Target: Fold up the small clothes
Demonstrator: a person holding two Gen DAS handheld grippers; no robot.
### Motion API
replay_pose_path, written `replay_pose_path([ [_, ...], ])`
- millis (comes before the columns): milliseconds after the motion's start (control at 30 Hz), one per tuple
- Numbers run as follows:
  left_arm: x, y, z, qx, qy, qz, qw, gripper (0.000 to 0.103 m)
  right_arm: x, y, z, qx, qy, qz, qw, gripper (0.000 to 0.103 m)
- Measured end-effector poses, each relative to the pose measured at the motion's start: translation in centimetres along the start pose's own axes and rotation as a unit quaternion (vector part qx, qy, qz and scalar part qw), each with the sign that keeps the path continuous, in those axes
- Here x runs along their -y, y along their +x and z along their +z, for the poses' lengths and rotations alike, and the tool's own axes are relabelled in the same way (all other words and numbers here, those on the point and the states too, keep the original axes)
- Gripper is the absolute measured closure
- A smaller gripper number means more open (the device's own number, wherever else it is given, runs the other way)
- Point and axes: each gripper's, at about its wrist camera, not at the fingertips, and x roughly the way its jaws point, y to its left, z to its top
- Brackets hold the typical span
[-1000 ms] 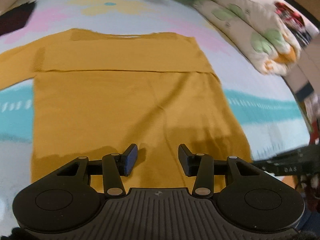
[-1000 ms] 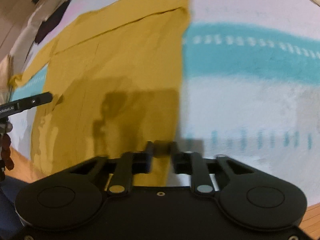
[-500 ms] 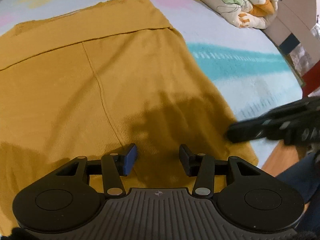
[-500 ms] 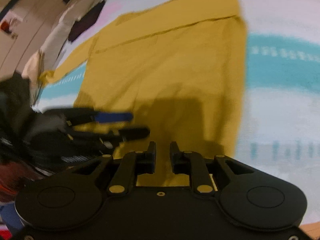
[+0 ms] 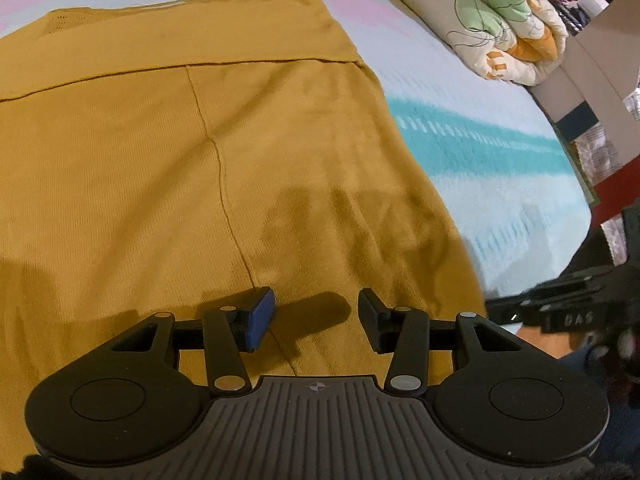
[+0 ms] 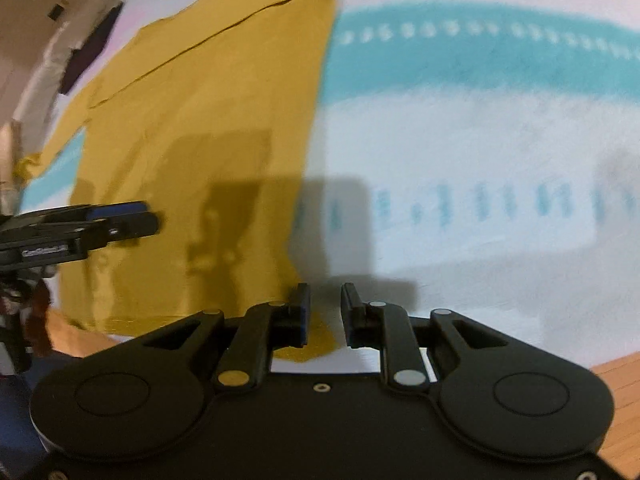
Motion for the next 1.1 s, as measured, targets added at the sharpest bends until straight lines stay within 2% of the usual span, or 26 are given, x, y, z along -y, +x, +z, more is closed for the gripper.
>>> replay_pose_path([
  [200, -0.5, -0.2, -0.1, -0.001, -0.004, -0.006, 1.0, 0.058, -2.4, 2.0, -0.4, -0.001, -0.025, 0.017, 1.0, 0.074],
  [300, -0.6, -0.3, -0.1, 0.001, -0.005, -0.007, 1.0, 0.058, -2.7, 2.0, -0.4, 0.011, -0.028, 0.016, 0.999, 0.096],
  [367, -0.6, -0.5, -0.2, 0.003, -0.009, -0.008, 0.9999, 0.058, -3.2, 1.8, -0.6, 0.017, -0.037, 0.014, 0.999, 0.096],
  [467, -0.7, -1.0, -0.3, 0.008, -0.013, -0.006, 0.9999, 0.058, -4.1, 0.1, -1.7, 0.025, -0.073, -0.019, 0.997, 0.097],
  [533, -0.6, -1.2, -0.3, 0.011, -0.012, -0.004, 0.9999, 0.057, -3.9, -1.3, -2.1, 0.03, -0.097, -0.063, 0.993, 0.097],
  [600, -0.6, -1.2, -0.3, 0.011, -0.012, 0.002, 0.9999, 0.057, -2.9, -2.0, -2.0, 0.029, -0.094, -0.1, 0.99, 0.097],
  [667, -0.7, -1.3, -0.4, 0.012, -0.016, 0.007, 0.9998, 0.057, -2.0, -1.9, -1.7, 0.023, -0.073, -0.105, 0.991, 0.097],
  [700, -0.9, -1.6, -0.4, 0.016, -0.022, 0.005, 0.9996, 0.057, -1.8, -1.8, -1.6, 0.019, -0.067, -0.104, 0.992, 0.095],
  [767, -1.6, -2.7, 0.0, 0.039, -0.035, 0.002, 0.9986, 0.057, -2.1, -1.7, -1.1, 0.018, -0.06, -0.101, 0.993, 0.086],
  [867, -3.5, -5.1, 1.1, 0.098, -0.064, 0.024, 0.9929, 0.054, -3.3, -2.6, 0.0, 0.052, -0.066, -0.091, 0.992, 0.081],
  [900, -4.4, -5.8, 1.5, 0.116, -0.079, 0.032, 0.9896, 0.052, -3.9, -2.9, 0.5, 0.063, -0.072, -0.086, 0.992, 0.067],
  [933, -5.5, -6.6, 2.0, 0.136, -0.099, 0.042, 0.9849, 0.045, -4.4, -3.1, 1.2, 0.074, -0.077, -0.082, 0.991, 0.05],
  [967, -6.5, -7.5, 2.2, 0.154, -0.116, 0.052, 0.98, 0.038, -5.0, -3.3, 2.0, 0.085, -0.083, -0.074, 0.99, 0.045],
  [1000, -7.6, -8.3, 2.5, 0.17, -0.131, 0.062, 0.9747, 0.035, -5.6, -3.3, 2.9, 0.096, -0.09, -0.065, 0.989, 0.038],
  [1100, -10.7, -10.5, 3.5, 0.21, -0.165, 0.1, 0.9584, 0.028, -7.7, -2.8, 5.7, 0.116, -0.103, -0.042, 0.987, 0.036],
])
